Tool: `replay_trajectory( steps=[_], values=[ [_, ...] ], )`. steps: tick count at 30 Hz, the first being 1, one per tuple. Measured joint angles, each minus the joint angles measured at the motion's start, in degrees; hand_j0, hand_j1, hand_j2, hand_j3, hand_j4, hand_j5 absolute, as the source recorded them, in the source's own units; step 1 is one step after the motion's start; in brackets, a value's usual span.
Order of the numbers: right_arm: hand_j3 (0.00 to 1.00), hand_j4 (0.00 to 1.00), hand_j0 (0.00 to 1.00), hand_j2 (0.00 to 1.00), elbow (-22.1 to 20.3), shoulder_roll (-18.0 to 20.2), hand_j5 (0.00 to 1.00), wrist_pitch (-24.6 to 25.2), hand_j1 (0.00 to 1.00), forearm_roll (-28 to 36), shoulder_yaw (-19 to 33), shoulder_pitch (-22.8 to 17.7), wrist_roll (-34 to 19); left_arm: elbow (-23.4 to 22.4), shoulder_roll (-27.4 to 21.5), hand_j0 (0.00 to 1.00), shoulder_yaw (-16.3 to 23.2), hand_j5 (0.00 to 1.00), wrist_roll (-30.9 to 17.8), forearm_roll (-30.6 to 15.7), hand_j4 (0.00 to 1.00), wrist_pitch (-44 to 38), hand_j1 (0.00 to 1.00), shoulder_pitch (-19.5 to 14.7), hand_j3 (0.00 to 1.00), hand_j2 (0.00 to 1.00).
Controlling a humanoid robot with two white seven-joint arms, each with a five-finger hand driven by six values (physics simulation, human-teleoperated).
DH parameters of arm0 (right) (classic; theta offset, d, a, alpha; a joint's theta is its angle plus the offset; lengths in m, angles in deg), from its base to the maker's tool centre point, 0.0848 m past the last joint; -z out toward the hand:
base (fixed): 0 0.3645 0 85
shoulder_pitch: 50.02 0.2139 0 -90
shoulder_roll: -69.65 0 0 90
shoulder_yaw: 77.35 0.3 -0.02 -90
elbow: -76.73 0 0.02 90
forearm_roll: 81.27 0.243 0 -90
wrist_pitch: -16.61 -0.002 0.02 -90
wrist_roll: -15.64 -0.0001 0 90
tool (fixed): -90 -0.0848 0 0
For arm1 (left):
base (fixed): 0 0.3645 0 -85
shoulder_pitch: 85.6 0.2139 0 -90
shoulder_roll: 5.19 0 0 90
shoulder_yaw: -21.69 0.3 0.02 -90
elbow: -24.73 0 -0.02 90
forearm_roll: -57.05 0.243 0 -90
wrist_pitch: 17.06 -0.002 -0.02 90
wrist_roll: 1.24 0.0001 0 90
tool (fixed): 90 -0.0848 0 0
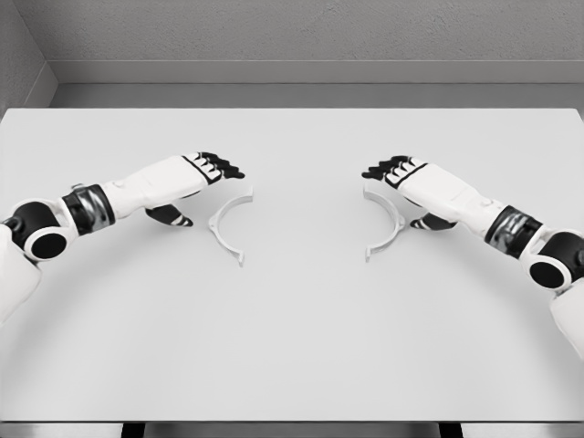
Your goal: Assemble PVC drainage pipe clamps
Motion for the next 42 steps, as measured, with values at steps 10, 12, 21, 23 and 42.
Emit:
replay_trajectory(
  steps=[10, 12, 21, 23, 42],
  values=[
    [1.00, 1.00, 1.00, 1.00, 0.58, -0.64, 1.00, 0.01, 1.00, -0.02, -0.51, 0.44, 0.02, -0.28, 0.75, 1.00, 0.13, 1.00, -0.01, 0.16, 1.00, 0.00, 1.00, 0.00, 1.00, 1.00],
    [1.00, 1.00, 1.00, 1.00, 0.57, -0.76, 1.00, 0.01, 1.00, -0.04, -0.67, 0.70, 0.01, -0.29, 1.02, 1.00, 0.14, 1.00, -0.01, 0.17, 1.00, 0.00, 1.00, 0.00, 1.00, 1.00],
    [1.00, 1.00, 1.00, 1.00, 0.64, -1.32, 1.00, 0.01, 1.00, -0.17, -1.41, 1.23, 0.01, -0.59, 1.96, 1.00, 0.14, 1.00, -0.01, 0.18, 1.00, 0.00, 1.00, 0.00, 1.00, 1.00],
    [1.00, 1.00, 1.00, 1.00, 0.66, -1.53, 1.00, 0.01, 1.00, -0.16, -1.57, 1.67, 0.00, -0.62, 2.09, 1.00, 0.14, 1.00, -0.01, 0.19, 1.00, 0.00, 1.00, 0.00, 1.00, 1.00],
    [1.00, 1.00, 1.00, 1.00, 3.42, -3.24, 1.00, 0.02, 1.00, -0.57, -3.00, 3.34, 0.05, 0.16, 3.92, 1.00, 0.05, 1.00, -0.01, 0.16, 1.00, 0.00, 1.00, 0.44, 1.00, 1.00]
  ],
)
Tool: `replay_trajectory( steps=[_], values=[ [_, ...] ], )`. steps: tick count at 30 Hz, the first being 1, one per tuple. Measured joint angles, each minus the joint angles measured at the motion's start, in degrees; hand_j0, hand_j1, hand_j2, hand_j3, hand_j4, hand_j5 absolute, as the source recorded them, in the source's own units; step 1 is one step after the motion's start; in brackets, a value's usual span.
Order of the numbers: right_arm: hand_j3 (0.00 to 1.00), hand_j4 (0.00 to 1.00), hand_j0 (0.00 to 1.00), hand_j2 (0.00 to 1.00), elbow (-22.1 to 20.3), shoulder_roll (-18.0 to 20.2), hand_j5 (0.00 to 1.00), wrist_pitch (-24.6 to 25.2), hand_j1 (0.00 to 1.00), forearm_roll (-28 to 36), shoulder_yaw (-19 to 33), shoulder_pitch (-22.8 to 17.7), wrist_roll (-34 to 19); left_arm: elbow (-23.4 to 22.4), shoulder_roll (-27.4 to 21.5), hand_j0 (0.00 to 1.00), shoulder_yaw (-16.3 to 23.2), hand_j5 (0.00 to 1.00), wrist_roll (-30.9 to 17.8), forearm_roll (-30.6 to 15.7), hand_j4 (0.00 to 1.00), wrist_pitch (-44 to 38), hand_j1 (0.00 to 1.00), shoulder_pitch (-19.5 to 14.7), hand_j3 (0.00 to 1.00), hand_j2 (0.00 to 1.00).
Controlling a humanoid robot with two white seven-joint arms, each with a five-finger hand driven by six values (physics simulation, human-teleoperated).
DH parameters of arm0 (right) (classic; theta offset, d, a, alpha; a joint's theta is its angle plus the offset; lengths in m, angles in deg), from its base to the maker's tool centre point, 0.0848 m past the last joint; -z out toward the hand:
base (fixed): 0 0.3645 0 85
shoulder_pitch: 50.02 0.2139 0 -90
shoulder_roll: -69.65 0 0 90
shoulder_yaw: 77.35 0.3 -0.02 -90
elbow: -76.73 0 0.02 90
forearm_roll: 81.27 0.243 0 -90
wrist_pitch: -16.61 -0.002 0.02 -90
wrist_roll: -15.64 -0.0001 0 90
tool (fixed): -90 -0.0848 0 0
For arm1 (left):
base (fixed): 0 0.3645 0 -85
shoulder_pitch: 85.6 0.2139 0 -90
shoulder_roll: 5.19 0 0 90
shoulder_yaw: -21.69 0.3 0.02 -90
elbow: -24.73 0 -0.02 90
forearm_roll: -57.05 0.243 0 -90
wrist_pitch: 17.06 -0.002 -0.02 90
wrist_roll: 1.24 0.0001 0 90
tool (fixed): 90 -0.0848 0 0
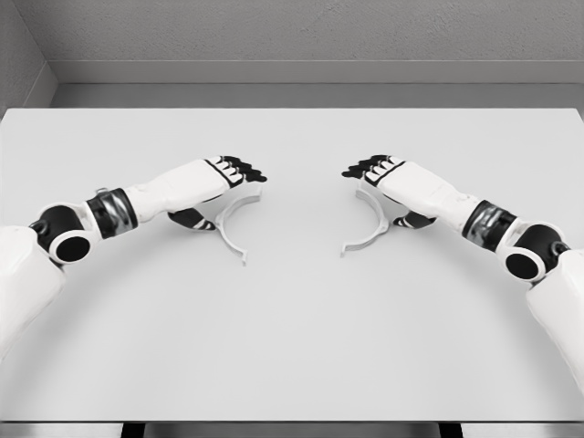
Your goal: Assemble PVC drainage pipe clamps
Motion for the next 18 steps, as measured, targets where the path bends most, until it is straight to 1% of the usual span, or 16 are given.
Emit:
replay_trajectory(
  steps=[8, 12, 18],
  values=[
    [1.00, 1.00, 1.00, 1.00, -1.01, -0.49, 1.00, -0.02, 1.00, -0.15, -0.88, 0.26, -0.06, 0.22, 1.60, 1.00, 0.00, 1.00, -0.05, 0.04, 1.00, 0.00, 1.00, 0.00, 1.00, 1.00],
    [1.00, 1.00, 1.00, 1.00, -1.36, -0.98, 1.00, -0.02, 1.00, -0.14, -1.15, 0.35, -0.12, 0.57, 2.74, 1.00, -0.03, 1.00, -0.99, 0.06, 1.00, 0.00, 1.00, 0.18, 1.00, 1.00],
    [1.00, 1.00, 1.00, 1.00, -1.00, -1.94, 1.00, -0.01, 1.00, -0.12, -2.03, 1.84, -0.12, 1.36, 3.38, 1.00, -0.12, 1.00, -1.52, 0.00, 1.00, 0.00, 1.00, 0.09, 1.00, 1.00]
  ],
)
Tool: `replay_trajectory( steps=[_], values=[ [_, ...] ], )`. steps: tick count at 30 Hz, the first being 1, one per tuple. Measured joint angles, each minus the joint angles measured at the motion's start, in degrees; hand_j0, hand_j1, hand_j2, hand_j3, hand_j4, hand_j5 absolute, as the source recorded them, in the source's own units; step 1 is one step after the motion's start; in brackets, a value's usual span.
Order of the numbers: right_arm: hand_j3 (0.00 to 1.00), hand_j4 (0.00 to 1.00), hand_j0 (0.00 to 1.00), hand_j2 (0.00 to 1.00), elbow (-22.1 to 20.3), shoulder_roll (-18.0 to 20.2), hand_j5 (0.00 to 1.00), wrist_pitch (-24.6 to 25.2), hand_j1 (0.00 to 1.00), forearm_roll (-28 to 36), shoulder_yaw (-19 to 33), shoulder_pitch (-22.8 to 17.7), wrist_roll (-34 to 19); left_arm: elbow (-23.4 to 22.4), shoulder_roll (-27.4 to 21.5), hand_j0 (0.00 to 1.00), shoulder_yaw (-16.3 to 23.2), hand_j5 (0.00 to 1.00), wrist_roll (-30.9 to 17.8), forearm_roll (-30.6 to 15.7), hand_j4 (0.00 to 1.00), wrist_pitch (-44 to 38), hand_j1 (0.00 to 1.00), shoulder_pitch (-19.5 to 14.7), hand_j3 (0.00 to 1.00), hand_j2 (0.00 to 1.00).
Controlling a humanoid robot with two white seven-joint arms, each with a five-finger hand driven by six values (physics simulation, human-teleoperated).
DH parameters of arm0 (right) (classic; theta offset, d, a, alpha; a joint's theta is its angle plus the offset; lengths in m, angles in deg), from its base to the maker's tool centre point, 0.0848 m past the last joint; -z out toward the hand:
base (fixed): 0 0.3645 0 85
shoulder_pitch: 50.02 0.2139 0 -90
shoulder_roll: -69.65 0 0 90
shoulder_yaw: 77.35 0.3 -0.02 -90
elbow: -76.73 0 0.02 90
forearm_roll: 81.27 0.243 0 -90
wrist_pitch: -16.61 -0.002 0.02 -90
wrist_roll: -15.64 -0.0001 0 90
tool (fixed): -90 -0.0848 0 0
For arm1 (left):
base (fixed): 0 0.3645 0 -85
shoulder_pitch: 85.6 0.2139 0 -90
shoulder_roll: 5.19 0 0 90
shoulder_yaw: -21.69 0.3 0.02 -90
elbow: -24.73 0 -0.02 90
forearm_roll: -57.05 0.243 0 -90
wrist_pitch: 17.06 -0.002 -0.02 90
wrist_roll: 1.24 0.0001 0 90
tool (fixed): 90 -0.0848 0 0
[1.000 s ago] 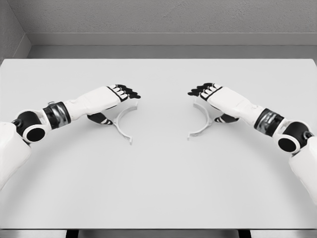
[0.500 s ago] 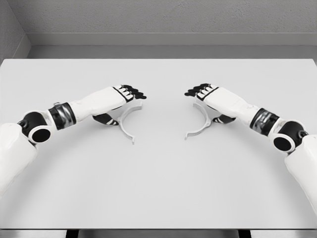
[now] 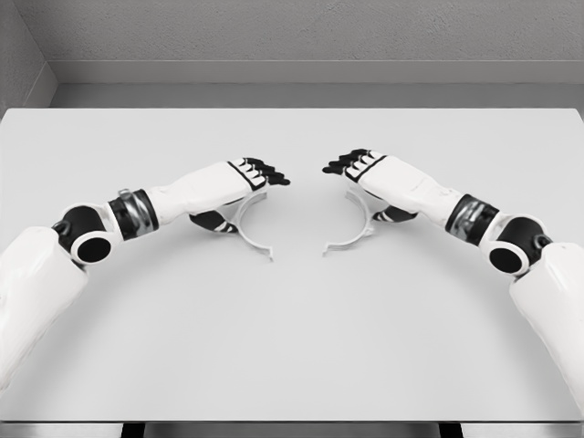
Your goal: Assemble PVC drainage pipe clamps
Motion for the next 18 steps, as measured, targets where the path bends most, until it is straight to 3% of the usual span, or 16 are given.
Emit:
replay_trajectory(
  steps=[18],
  values=[
    [1.00, 1.00, 1.00, 1.00, 0.36, -1.94, 1.00, -0.01, 1.00, -0.03, -1.94, 0.97, -0.01, 0.09, 0.73, 1.00, -0.42, 1.00, -0.14, 0.01, 1.00, 0.00, 1.00, 0.17, 1.00, 1.00]
  ],
)
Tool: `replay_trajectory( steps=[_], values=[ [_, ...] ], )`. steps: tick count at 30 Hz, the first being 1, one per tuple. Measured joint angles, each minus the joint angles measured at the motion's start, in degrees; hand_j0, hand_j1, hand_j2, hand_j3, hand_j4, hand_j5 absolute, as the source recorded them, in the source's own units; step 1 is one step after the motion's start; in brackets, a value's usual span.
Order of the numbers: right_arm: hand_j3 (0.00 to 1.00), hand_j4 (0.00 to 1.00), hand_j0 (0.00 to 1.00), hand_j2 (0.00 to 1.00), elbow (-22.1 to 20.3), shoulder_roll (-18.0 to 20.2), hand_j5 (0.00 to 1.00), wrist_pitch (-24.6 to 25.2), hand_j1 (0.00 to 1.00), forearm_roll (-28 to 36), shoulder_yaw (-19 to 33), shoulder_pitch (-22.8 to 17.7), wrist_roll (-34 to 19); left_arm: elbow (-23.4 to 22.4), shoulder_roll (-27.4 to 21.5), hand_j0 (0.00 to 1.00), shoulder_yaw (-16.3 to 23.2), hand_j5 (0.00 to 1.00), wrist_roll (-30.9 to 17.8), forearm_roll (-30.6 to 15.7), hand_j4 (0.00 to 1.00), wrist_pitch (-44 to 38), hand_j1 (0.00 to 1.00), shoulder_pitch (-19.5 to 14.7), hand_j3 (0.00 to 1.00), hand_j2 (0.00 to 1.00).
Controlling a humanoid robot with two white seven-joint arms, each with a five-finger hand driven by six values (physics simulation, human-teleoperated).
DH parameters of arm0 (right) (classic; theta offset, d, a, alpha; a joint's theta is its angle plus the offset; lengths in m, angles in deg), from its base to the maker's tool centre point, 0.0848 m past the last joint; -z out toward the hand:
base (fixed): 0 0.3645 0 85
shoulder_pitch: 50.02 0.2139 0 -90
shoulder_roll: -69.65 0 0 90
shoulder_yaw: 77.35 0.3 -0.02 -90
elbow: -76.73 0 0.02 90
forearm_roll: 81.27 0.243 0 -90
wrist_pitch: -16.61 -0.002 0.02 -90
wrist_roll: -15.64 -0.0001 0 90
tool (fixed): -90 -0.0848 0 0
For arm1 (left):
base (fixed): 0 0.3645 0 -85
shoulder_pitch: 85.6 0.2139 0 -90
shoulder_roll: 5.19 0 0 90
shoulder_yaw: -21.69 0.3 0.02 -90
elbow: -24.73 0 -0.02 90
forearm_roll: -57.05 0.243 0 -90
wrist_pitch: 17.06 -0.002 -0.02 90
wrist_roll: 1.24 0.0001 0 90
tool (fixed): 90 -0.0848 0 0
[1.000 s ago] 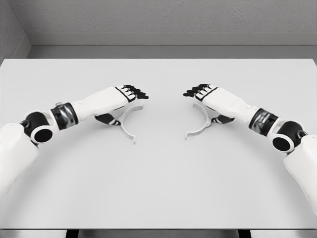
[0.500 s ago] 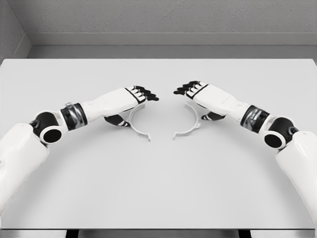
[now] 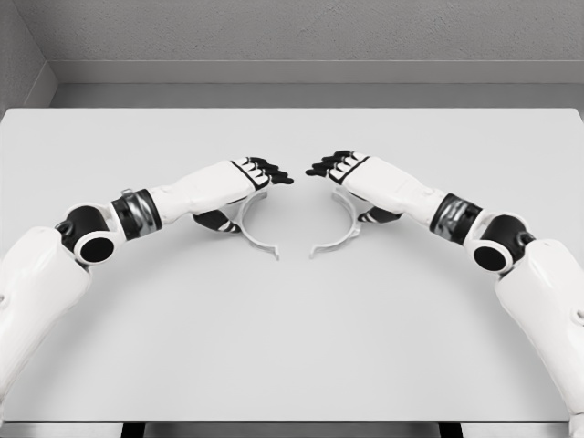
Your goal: Assemble PVC drainage pipe clamps
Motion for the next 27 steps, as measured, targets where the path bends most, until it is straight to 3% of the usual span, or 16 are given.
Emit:
replay_trajectory(
  steps=[27],
  values=[
    [1.00, 1.00, 1.00, 1.00, 0.33, -0.66, 1.00, 0.00, 1.00, 0.18, 0.09, 0.00, 0.09, -2.83, -8.11, 1.00, -4.15, 1.00, 0.42, -0.96, 1.00, 0.01, 1.00, 0.09, 1.00, 1.00]
  ],
)
